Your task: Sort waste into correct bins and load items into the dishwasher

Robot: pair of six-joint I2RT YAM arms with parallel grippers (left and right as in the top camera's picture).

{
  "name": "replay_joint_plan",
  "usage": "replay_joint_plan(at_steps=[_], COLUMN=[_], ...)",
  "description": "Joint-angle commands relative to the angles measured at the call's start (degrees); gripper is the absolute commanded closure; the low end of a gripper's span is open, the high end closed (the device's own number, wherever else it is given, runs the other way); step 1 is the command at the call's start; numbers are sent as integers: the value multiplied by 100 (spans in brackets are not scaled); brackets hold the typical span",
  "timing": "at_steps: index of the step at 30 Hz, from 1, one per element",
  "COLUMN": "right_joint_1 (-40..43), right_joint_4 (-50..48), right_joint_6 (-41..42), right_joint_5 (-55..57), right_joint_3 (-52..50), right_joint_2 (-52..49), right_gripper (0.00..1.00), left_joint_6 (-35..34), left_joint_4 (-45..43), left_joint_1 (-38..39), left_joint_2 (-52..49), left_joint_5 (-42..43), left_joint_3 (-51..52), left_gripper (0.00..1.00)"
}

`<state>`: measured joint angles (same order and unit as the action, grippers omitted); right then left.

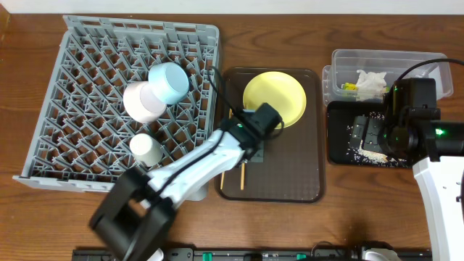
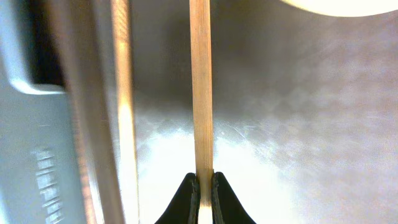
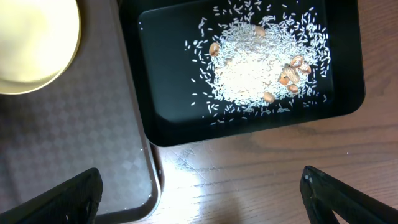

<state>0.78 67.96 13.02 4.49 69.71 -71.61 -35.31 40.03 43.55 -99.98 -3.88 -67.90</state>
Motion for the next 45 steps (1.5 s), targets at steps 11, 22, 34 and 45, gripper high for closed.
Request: replay_joint_plan(at_steps=[11,22,34,45], right_joint_1=[55,55,55,55], right_joint_4=[22,22,-7,0], right_joint_6=[2,2,0,2], right_joint_5=[-28,-28,-26,-26], right_joint_3=[72,72,72,72], right_joint_2=[46,46,46,46], right_gripper=[1,1,1,1], left_joint_6=[1823,2201,2197,1139], left_joint_4=[407,310,247,293], left_joint_1=[-1303,-2221,-2295,-1305], left_joint_2=[1624,861,1174,1167], left_joint_5=[-125,-68,367,828], left_joint_3=[-260,-258,-369,-254], left_gripper=[94,94,50,45])
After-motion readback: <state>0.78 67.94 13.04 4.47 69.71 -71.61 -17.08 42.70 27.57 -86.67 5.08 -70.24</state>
